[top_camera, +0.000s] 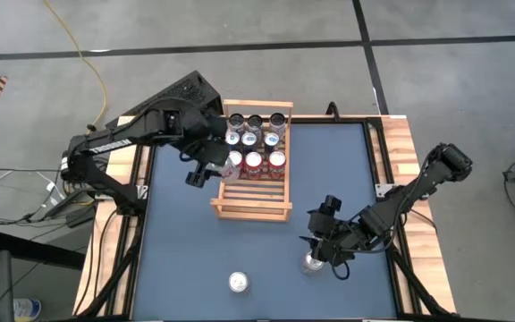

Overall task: Place canned beverage on shelf
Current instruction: Put the top silver can on the shelf

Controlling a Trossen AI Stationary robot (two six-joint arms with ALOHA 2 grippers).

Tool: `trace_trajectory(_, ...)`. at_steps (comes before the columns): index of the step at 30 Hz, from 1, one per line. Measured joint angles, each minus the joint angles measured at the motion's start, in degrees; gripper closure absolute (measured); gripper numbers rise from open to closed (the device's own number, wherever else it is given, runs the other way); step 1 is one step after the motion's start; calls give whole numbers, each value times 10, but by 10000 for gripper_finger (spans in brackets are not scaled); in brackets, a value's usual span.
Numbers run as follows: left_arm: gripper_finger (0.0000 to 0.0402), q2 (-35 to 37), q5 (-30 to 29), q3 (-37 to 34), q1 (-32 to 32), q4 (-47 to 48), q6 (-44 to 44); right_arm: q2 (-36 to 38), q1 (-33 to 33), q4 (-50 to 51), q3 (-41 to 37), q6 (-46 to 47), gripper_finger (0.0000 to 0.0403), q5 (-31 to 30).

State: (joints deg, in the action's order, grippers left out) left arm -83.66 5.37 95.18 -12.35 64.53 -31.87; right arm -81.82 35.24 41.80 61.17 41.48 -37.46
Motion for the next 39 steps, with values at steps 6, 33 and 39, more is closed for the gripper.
trace_trajectory(6,130,1,10,-61,1,-32,-50,0,0,2,0,5,65,0)
trace_trajectory(33,130,-5,50,-233,-11,-215,-119,0,-5,2,0,16,65,-1)
trace_trajectory(39,129,-38,51,-233,-12,-232,-114,0,-5,-1,0,20,65,-1)
